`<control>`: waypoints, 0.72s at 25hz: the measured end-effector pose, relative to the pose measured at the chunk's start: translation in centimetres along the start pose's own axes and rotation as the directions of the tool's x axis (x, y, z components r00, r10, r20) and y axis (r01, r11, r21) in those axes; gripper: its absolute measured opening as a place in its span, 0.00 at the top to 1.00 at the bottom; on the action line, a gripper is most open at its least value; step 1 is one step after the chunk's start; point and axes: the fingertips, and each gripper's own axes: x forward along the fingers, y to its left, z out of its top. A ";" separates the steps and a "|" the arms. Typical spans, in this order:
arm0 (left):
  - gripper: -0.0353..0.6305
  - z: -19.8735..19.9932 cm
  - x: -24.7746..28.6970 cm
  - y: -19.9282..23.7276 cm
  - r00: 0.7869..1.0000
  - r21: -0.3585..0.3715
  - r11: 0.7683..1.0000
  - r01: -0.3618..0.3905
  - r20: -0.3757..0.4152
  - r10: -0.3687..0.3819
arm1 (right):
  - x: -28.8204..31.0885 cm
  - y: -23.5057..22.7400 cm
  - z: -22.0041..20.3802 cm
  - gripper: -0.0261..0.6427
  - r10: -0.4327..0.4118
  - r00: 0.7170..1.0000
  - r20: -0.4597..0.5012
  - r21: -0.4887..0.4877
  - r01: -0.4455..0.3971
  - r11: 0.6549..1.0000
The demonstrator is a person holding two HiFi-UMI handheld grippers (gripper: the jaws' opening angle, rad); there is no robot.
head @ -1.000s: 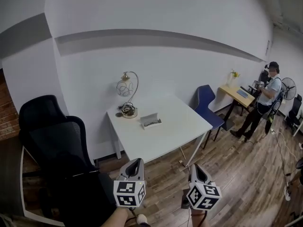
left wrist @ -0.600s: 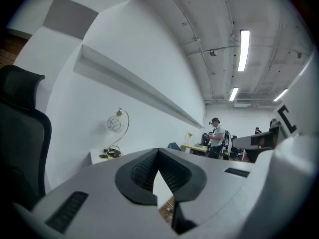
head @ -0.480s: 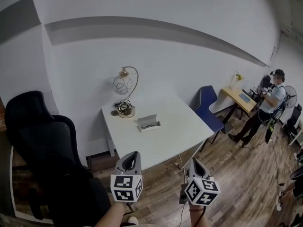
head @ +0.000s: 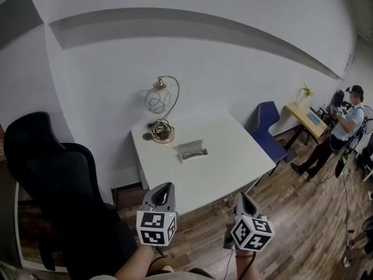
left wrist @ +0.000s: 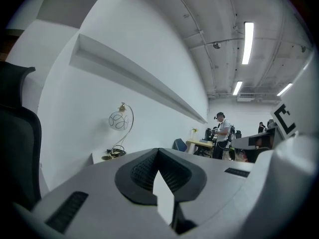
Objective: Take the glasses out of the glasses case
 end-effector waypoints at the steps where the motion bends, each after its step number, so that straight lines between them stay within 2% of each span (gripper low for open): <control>1: 0.93 -0.1 0.1 0.1 1.000 0.011 1.000 0.000 -0.006 0.001 | 0.3 -0.2 -0.2 0.91 -0.005 1.000 -0.006 -0.001 0.005 1.000; 13: 0.93 -0.6 4.4 1.5 0.998 0.023 0.998 -0.051 -0.028 0.052 | 7.0 -1.8 0.8 0.91 0.016 1.000 -0.005 0.027 -0.016 1.000; 18: 0.93 -0.1 7.9 1.8 0.996 0.027 0.996 -0.083 -0.024 0.083 | 11.2 -2.8 2.5 0.91 0.042 0.999 0.007 -0.004 -0.042 0.999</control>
